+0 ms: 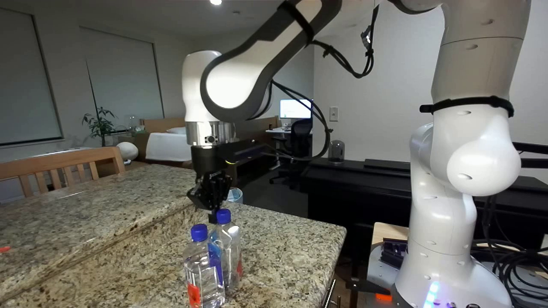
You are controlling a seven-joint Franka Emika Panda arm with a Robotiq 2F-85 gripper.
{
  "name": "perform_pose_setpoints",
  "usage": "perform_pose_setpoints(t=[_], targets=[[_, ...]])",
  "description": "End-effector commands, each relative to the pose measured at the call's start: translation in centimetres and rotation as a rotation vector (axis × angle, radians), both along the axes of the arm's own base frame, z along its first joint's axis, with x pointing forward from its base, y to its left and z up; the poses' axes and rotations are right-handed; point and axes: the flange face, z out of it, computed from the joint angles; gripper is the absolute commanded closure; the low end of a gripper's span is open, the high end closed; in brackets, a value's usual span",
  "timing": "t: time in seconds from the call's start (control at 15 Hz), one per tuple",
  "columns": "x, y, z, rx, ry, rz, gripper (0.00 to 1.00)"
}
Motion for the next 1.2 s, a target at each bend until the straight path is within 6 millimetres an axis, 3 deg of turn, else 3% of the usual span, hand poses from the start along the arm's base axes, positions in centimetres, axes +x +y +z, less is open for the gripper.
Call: perform_pose_setpoints(t=[0.0,0.13,0.2,0.87,1.0,1.07,1.13], targets=[[-0.1,0.0,0.1,-0.011,0.034,-0.018,0.69],[-0.4,0.1,0.3,-0.014,0.029,-0.012,0.7],[-0.6,0.1,0.5,-0.021,0.021,-0.012,0.65],[-3.3,0.1,1.4,-0.009,0.034,0.018,0.01],[-3.7,0.2,1.2,-0.008,0.038,0.024,0.0],[-3.8,0.1,1.0,-0.008,0.037,0.027,0.32],[-4.0,0.2,0.9,-0.007,0.037,0.03,0.29]])
